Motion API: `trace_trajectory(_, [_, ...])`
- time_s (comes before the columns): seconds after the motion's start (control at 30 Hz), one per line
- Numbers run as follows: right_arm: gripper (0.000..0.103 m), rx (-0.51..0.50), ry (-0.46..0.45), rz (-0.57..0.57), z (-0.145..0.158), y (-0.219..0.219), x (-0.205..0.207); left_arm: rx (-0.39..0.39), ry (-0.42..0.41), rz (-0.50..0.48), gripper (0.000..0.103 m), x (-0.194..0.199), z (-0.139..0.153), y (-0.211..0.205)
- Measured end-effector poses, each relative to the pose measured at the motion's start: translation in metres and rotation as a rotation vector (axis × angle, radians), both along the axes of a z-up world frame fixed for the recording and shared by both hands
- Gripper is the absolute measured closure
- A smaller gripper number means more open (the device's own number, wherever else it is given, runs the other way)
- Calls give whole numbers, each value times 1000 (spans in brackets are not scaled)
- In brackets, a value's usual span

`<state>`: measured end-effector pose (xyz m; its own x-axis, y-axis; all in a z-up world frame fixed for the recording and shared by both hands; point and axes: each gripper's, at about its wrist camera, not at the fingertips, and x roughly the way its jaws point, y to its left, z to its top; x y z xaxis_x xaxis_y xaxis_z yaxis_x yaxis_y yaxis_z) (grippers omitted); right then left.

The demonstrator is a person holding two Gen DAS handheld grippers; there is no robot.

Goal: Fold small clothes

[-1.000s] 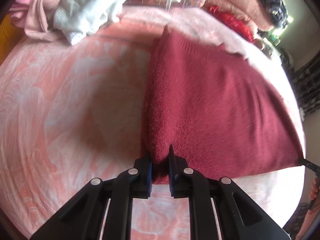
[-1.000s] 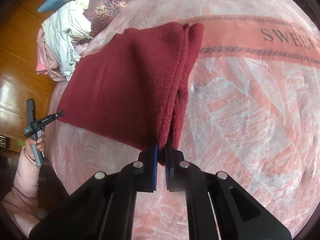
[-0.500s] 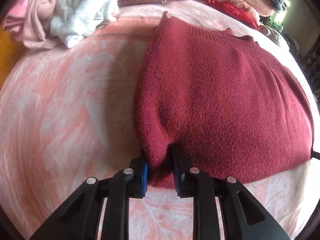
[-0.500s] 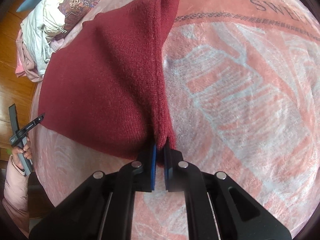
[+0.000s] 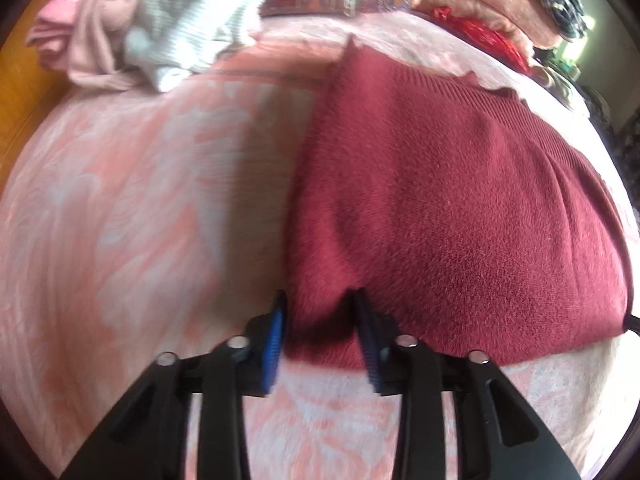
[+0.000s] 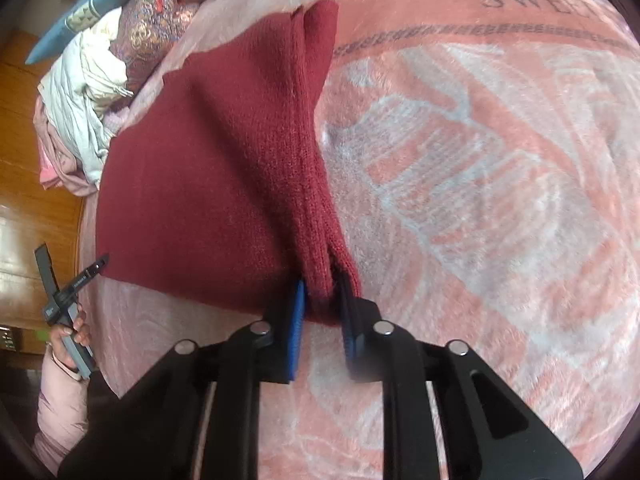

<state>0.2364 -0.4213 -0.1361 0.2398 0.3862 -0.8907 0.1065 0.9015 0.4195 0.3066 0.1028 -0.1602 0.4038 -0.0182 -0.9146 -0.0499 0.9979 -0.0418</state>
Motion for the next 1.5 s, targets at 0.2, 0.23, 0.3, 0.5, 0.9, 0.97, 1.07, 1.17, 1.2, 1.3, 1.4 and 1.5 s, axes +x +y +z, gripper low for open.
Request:
trace_trajectory(0.2, [51, -81, -31, 30, 34, -11, -2, 21, -90, -51, 60, -13, 49, -28])
trace_trajectory(0.23, [51, -80, -33, 29, 36, -12, 3, 9, -91, -75, 53, -9, 55, -39])
trace_trajectory(0.3, [51, -80, -29, 41, 37, -11, 18, -31, -84, -113, 49, -1, 60, -60])
trace_trajectory(0.5, [51, -28, 4, 64, 24, 3, 70, -83, -26, -186, 49, 43, 45, -129])
trace_trajectory(0.9, [52, 23, 92, 62, -30, 1, 102, -63, 79, -250, 45, 89, -10, -164])
trace_trajectory(0.97, [55, 39, 84, 60, -30, -1, 99, -72, 82, -264, 45, 90, -11, -161])
trace_trajectory(1.07, [75, 96, 85, 55, -29, -1, 98, -83, 84, -280, 45, 91, -12, -160])
trace_trajectory(1.17, [75, 76, 82, 58, -28, 3, 99, -79, 90, -285, 44, 92, -13, -160])
trace_trajectory(1.2, [76, 80, 86, 52, -28, 2, 99, -74, 90, -287, 44, 92, -13, -161])
trace_trajectory(1.3, [78, 71, 91, 41, -27, 2, 99, -52, 87, -293, 44, 92, -13, -166])
trace_trajectory(1.4, [80, 47, 94, 35, -25, 8, 102, -45, 82, -294, 44, 92, -14, -167])
trace_trajectory(1.5, [82, 18, 89, 28, -16, 12, 103, -51, 81, -295, 43, 92, -14, -168])
